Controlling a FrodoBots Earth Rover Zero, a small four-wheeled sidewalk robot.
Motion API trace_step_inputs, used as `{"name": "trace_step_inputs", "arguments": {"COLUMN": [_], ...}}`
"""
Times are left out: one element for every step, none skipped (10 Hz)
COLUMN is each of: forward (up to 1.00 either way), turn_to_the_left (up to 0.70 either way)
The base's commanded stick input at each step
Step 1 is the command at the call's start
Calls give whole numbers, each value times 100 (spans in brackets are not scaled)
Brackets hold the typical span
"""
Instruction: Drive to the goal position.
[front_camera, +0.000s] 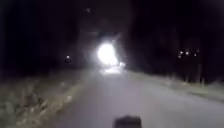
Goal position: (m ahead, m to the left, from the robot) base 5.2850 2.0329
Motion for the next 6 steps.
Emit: {"name": "trace_step_inputs", "arguments": {"forward": [100,100,100,100,100,100], "turn_to_the_left": [5,5,5,5,6,6]}}
